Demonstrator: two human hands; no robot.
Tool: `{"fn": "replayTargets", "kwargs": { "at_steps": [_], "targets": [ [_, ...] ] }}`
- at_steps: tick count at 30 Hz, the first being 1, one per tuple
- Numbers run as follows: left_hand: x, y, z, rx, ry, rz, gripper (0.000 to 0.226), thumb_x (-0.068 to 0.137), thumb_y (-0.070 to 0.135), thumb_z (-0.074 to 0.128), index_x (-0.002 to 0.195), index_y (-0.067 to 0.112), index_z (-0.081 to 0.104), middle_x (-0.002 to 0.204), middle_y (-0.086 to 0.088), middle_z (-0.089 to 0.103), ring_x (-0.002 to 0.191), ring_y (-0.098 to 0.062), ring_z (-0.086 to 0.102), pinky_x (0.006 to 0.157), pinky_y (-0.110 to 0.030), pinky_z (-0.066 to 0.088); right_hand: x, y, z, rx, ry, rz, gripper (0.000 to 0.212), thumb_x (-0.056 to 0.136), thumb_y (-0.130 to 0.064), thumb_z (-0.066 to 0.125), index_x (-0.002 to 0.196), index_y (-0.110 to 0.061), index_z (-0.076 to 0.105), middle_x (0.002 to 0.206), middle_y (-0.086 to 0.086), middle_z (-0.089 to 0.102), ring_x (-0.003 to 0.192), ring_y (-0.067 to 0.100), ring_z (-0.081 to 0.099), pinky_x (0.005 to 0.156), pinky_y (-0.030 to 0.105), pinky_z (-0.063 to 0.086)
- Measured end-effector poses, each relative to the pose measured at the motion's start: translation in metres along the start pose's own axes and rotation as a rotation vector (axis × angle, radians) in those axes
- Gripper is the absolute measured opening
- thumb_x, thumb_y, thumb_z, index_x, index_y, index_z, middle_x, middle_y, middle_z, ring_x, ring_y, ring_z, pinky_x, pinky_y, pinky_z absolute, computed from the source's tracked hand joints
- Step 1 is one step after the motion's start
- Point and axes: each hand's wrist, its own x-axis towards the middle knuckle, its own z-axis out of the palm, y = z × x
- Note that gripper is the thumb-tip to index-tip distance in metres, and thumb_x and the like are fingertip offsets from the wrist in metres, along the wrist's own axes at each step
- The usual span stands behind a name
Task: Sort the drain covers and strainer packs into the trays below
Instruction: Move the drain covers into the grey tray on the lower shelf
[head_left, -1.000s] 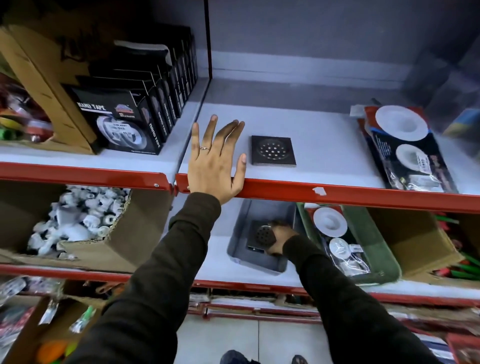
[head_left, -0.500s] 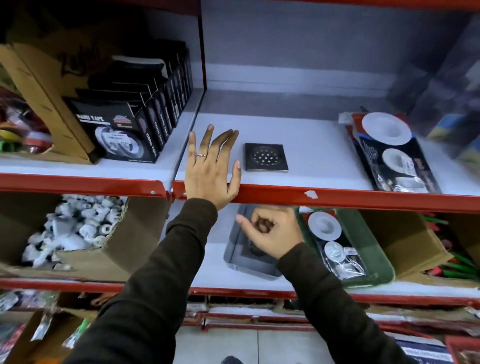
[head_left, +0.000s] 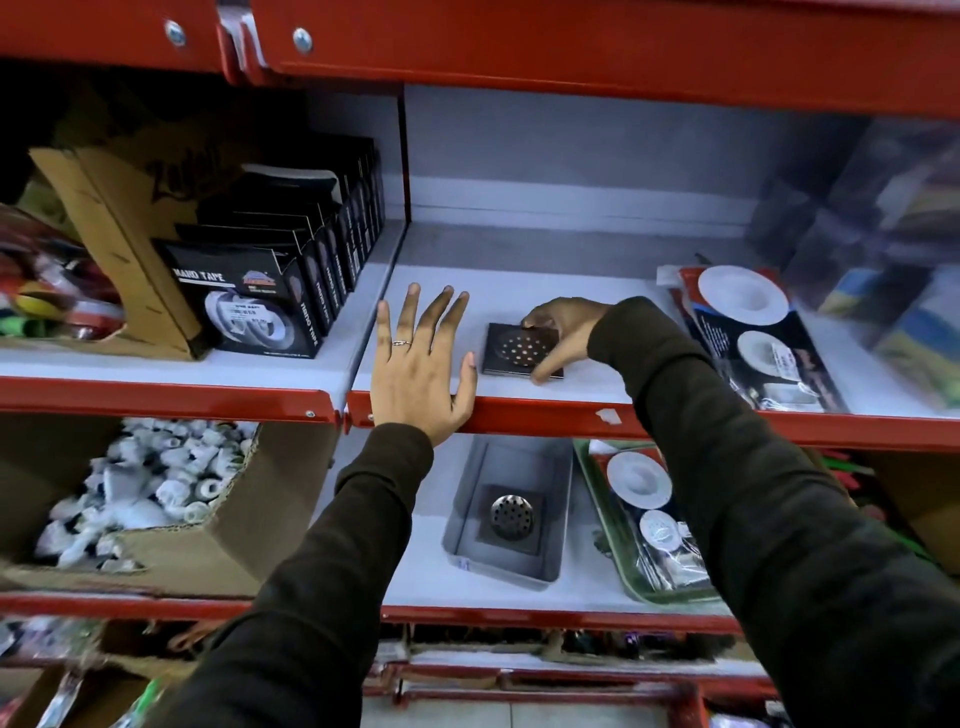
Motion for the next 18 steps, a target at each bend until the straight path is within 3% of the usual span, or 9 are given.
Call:
{"fn": "replayTargets", "kwargs": {
  "at_steps": [5,10,14,18],
  "targets": [
    [0.0,0.001,0.0,-0.005,0.0,0.001,0.067,0.091,0.041,0.037,0.153,0.019,0.03,0.16,-0.003,0.034,0.153,-0.029,0.016,0.124,-0.055,0.006,-0.031,0.004,-0.008,-0.025,0.208,-0.029,0.076,0.05,-0.053,0.081,0.115,-0.019,0.062,0.11,0.002,0.066,0.098,0.023,0.064,0.085,0.034,0.055],
    [-0.001,0.001,0.0,-0.002,-0.012,0.028,0.062,0.093,0.041,0.034,0.152,0.021,0.034,0.159,-0.005,0.036,0.153,-0.03,0.016,0.124,-0.055,0.006,-0.099,0.0,0.001,0.172,0.327,-0.116,0.097,0.039,-0.054,0.079,0.13,-0.031,0.054,0.121,-0.005,0.053,0.106,0.011,0.054,0.09,0.024,0.046],
    [-0.001,0.002,0.0,-0.01,0.004,0.028,0.059,0.095,0.039,0.03,0.151,0.02,0.035,0.158,-0.005,0.037,0.153,-0.031,0.016,0.124,-0.056,0.008,-0.136,-0.009,0.042,0.233,0.225,-0.225,0.092,0.034,-0.053,0.077,0.122,-0.037,0.057,0.108,-0.008,0.052,0.097,0.002,0.053,0.084,0.005,0.041],
    [-0.002,0.002,0.001,-0.002,0.031,0.039,0.06,0.095,0.038,0.033,0.151,0.019,0.036,0.158,-0.004,0.037,0.153,-0.032,0.019,0.124,-0.056,0.01,-0.113,-0.006,0.119,0.121,-0.072,-0.113,0.09,0.036,-0.059,0.078,0.121,-0.034,0.058,0.11,-0.005,0.051,0.104,0.014,0.053,0.095,0.028,0.048]
  ]
}}
